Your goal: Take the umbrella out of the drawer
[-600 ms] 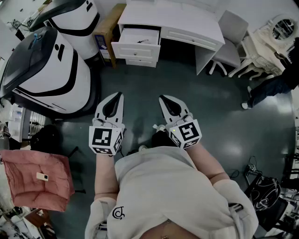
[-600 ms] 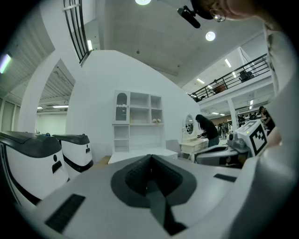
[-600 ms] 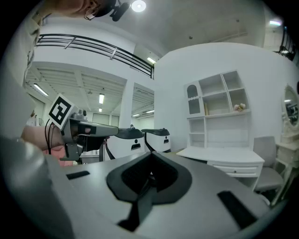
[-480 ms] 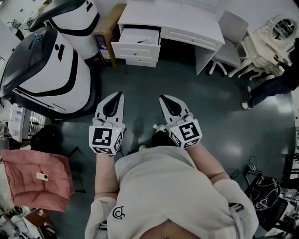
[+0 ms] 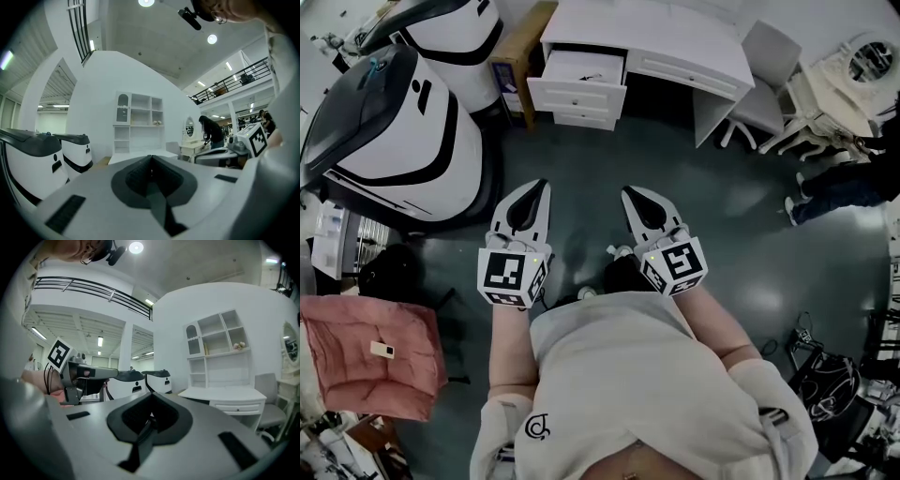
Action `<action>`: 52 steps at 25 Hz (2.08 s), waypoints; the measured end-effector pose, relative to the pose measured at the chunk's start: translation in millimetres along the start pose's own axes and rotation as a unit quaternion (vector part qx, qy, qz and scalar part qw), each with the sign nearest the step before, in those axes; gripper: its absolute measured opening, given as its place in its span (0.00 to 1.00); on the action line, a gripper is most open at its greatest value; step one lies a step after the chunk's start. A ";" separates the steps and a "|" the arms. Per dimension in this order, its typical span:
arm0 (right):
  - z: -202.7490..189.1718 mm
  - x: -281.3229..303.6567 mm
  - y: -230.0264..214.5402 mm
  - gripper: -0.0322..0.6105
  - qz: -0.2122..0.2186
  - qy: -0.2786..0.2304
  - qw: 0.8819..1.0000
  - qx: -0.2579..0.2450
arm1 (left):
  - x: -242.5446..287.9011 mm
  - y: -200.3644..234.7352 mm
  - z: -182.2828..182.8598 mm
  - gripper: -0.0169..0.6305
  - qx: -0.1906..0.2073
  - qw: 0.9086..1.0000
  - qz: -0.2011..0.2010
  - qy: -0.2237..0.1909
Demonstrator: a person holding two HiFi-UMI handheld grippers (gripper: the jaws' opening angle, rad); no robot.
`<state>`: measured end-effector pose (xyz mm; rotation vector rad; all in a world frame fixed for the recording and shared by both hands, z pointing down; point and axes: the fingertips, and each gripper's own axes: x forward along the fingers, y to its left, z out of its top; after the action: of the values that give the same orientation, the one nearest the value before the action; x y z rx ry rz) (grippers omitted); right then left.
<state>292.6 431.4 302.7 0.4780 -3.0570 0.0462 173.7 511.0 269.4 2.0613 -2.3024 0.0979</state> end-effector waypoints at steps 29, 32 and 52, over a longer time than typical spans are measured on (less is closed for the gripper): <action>-4.0 279.8 -255.3 0.06 0.077 0.039 0.996 0.025 | 324.2 137.1 -13.8 0.05 -0.031 0.995 0.080 0.055; -6.4 301.2 -287.7 0.06 0.072 0.045 0.996 0.031 | 363.2 144.8 -19.3 0.05 -0.030 0.994 0.076 0.069; -50.7 420.4 -403.9 0.06 -0.112 0.089 0.985 0.094 | 582.2 218.0 -128.9 0.05 0.002 0.958 -0.170 0.233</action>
<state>18.3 -79.1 383.8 0.7809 -2.8179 0.3496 -108.0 -31.6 440.9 2.1155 -1.6588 0.5094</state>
